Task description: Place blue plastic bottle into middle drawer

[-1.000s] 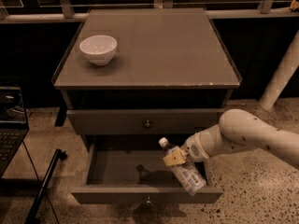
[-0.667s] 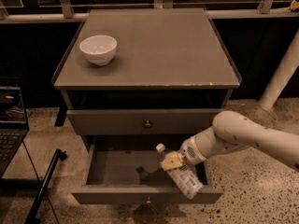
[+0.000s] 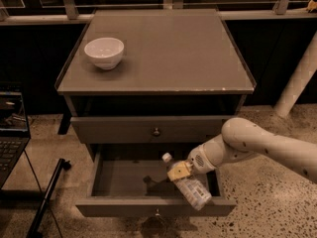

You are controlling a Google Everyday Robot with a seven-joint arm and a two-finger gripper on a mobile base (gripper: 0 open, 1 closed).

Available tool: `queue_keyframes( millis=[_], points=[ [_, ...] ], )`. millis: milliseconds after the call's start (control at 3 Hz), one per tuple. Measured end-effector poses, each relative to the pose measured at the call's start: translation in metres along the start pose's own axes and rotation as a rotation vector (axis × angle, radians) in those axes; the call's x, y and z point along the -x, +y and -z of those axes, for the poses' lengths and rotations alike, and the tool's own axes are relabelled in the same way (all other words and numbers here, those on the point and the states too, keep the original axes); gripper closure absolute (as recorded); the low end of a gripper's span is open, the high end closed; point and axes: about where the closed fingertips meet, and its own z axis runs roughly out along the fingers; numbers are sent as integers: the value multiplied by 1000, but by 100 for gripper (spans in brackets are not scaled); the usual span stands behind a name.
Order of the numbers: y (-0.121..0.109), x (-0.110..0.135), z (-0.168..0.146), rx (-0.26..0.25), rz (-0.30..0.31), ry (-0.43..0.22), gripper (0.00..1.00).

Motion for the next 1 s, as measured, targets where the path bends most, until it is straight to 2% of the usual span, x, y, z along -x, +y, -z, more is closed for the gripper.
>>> queue_keyframes(
  millis=[333,667,1000],
  points=[
    [-12,-1,-4,-18,-28,-55,100],
    [-36,11,-16,-20,-64,-116,100],
    [-56,28,-29,-5,-91,-134,100]
  ],
)
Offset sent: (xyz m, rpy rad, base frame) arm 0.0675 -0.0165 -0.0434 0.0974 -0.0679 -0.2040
